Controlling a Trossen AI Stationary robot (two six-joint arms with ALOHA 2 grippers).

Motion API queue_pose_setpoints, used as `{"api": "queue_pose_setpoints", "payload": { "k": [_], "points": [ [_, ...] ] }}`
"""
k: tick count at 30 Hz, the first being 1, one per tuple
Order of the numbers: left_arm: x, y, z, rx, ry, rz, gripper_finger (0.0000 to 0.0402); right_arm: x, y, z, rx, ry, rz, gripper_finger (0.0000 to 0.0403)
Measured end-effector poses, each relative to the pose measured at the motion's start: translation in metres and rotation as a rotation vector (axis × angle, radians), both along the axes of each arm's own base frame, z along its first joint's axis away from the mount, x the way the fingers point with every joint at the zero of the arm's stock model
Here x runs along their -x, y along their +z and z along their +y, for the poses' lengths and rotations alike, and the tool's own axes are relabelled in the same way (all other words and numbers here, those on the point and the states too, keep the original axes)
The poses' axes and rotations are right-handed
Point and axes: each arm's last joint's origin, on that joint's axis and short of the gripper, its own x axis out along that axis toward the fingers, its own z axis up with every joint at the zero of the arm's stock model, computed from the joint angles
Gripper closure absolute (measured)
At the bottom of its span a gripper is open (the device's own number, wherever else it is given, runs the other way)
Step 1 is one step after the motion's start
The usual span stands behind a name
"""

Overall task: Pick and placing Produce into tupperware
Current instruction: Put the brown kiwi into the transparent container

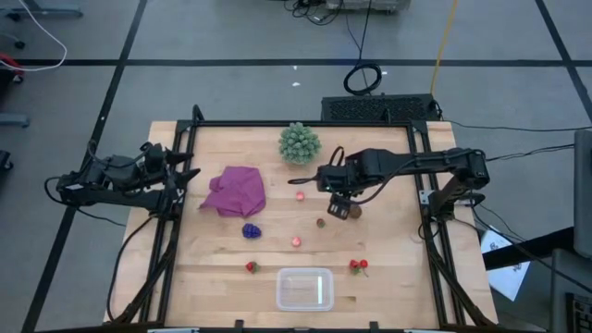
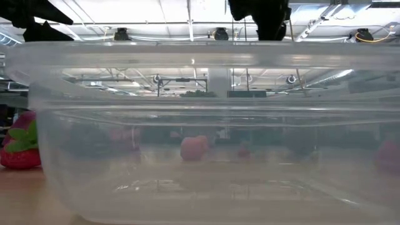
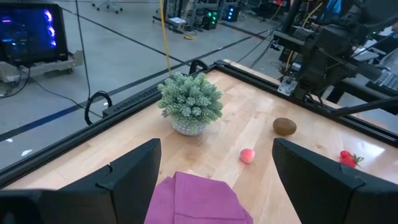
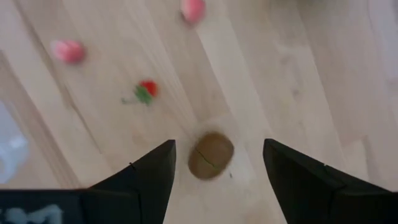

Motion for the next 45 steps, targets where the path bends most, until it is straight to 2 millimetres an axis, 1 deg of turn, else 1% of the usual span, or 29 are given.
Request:
{"api": "queue_pose_setpoints", "payload": {
  "k": [4,7,12,15,21,26,30,33,36,40,45],
  "points": [
    [0.0,0.0,0.0,0.0,0.0,0.0,0.0089,-0.006,0.002,0.0,-0.002,0.002,-0.068,0.0171],
    [0.0,0.0,0.0,0.0,-0.002,0.0,0.0089,-0.007,0.002,0.0,-0.002,0.001,-0.081,0.0172],
    [0.0,0.0,0.0,-0.003,-0.003,0.002,0.0089,-0.007,0.002,0.001,-0.041,-0.088,-0.092,0.0172],
    [0.0,0.0,0.0,-0.003,-0.003,0.004,0.0089,-0.005,0.002,0.001,-0.101,-0.133,-0.075,0.0172],
    [0.0,-0.001,0.0,-0.009,-0.004,0.011,0.0089,0.004,-0.002,0.001,-0.121,-0.256,0.014,0.0172],
    [0.0,-0.001,0.0,-0.01,-0.004,0.012,0.0089,0.009,-0.02,0.001,-0.123,-0.326,0.082,0.0172],
    [0.0,-0.001,0.0,-0.01,-0.005,0.012,0.0089,0.012,-0.045,0.001,-0.114,-0.352,0.147,0.017],
    [0.0,-0.001,0.0,-0.009,-0.005,0.011,0.0089,0.018,-0.064,0.001,-0.119,-0.354,0.212,0.0158],
    [0.0,-0.001,0.0,-0.009,-0.004,0.011,0.0089,0.023,-0.078,0.001,-0.111,-0.354,0.261,0.0136],
    [0.0,-0.001,0.0,-0.009,-0.005,0.011,0.0089,0.025,-0.089,0.001,-0.106,-0.322,0.271,0.0106],
    [0.0,-0.001,0.0,-0.008,-0.004,0.01,0.0089,0.018,-0.09,0.006,-0.114,-0.271,0.209,0.0086]
  ]
}}
